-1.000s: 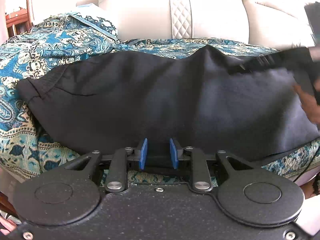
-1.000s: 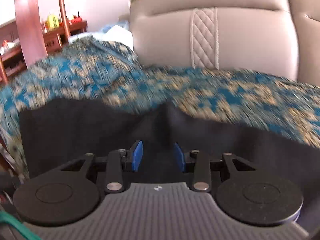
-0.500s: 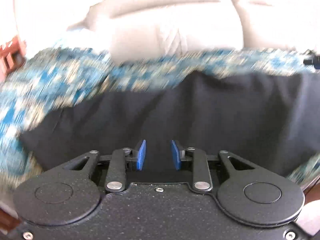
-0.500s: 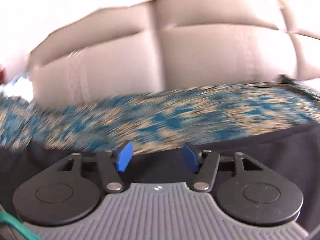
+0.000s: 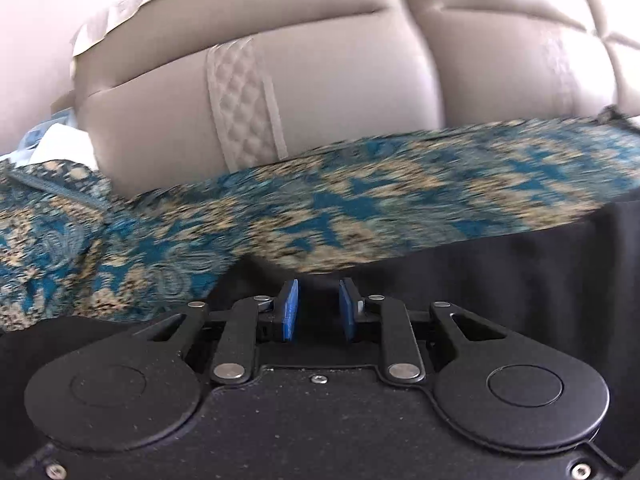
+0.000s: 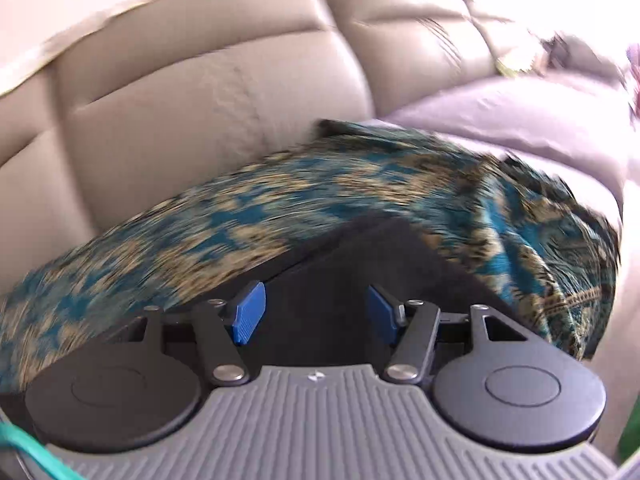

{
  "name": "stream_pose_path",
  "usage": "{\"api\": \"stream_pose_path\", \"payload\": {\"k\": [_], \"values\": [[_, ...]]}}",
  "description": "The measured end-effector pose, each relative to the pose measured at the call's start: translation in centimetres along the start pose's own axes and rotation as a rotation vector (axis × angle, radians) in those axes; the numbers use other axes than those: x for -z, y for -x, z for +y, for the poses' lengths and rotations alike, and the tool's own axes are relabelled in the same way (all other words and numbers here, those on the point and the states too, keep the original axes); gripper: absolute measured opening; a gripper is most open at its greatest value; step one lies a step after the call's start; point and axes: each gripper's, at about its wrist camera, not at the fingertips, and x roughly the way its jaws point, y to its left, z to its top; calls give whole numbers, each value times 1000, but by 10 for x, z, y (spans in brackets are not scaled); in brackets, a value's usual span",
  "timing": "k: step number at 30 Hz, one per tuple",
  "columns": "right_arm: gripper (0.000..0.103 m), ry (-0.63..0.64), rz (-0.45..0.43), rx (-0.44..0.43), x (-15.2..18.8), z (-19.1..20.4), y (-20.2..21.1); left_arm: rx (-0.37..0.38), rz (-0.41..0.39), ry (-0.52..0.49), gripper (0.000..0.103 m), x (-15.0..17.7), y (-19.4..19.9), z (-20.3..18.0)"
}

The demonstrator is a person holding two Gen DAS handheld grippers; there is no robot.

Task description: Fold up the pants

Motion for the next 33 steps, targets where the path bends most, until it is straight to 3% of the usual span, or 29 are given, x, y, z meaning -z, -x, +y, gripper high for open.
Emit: {"api": "stream_pose_path", "payload": {"k": [4, 6, 8, 11, 16, 18, 20, 23, 30, 33], "values": [[65, -75, 95, 56, -23, -18, -40, -95, 30, 69, 21, 6, -25, 23], [42, -45, 106, 66, -26, -16, -52, -128, 26, 72, 21, 7, -29, 27], [10, 20, 104, 78, -27, -7, -56, -147, 17, 50, 21, 8, -32, 25], [2, 63, 84, 73, -28, -3, -62, -177, -2, 17, 22, 10, -37, 22], [2, 47, 84, 5, -40, -9, -76, -197, 6, 46, 27, 8, -46, 30], [4, 7, 89, -80, -44, -16, -72, -199, 14, 73, 31, 7, -49, 38], [23, -24, 82, -129, -46, -23, -63, -184, 17, 97, 32, 7, -50, 45], [46, -41, 39, -89, -41, -39, -33, -188, 20, 102, 35, 8, -51, 48], [48, -274, -45, 54, 9, -110, 45, -209, 52, 81, 35, 4, -50, 42], [48, -323, -40, 114, 31, -127, 65, -199, 79, 103, 35, 0, -51, 45]]}}
